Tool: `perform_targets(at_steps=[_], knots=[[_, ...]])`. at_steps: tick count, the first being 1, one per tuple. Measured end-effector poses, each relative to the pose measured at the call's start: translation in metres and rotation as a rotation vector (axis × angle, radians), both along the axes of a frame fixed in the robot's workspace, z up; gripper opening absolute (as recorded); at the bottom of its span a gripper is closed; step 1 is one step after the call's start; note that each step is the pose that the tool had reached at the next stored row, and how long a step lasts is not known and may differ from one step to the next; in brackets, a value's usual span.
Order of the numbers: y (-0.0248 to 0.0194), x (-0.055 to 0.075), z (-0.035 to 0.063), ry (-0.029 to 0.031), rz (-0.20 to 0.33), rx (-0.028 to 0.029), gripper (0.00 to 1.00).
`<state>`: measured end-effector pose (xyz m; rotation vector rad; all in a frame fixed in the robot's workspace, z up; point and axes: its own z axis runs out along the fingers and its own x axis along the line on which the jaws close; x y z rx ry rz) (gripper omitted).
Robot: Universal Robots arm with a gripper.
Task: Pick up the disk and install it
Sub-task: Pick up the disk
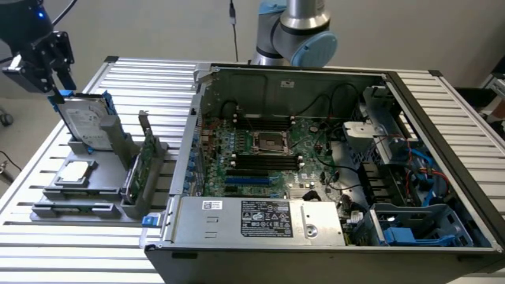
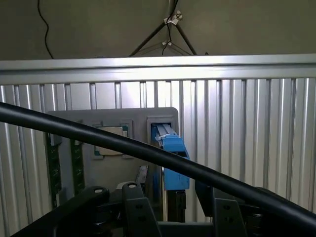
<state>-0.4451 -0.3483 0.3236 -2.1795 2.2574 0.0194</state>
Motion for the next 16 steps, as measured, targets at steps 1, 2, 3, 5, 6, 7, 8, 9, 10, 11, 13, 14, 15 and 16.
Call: perform_targets(at_steps=[1,2,3,5,6,7,8,9,10,11,13,14,15,16], knots=[[0.0000,0.000,-0.0019,0.0000,0.000,0.0000,0.51],[0.0000,0.000,-0.0036,0.0002,0.000,-0.0001,0.51],[0.0000,-0.001,-0.0055,0.0003,0.000,0.0000,0.51],[0.0000,-0.001,-0.0091,0.0006,0.000,0.0000,0.51],[0.0000,-0.001,-0.0109,0.0010,0.000,0.0000,0.51],[0.0000,-0.002,-0.0128,0.0014,0.000,0.0000,0.51],[0.0000,-0.002,-0.0146,0.0019,0.000,0.0000,0.51],[0.0000,-0.002,-0.0163,0.0024,0.000,0.0000,0.51],[0.0000,-0.003,-0.0182,0.0027,0.000,0.0000,0.51],[0.0000,-0.003,-0.0198,0.0032,0.000,0.0000,0.51],[0.0000,-0.003,-0.0232,0.0040,0.000,-0.0001,0.51],[0.0001,-0.003,-0.0250,0.0041,0.000,0.0000,0.51],[0.0002,-0.004,-0.0266,0.0044,0.000,0.0000,0.51],[0.0005,-0.004,-0.0280,0.0046,0.000,0.0000,0.51]])
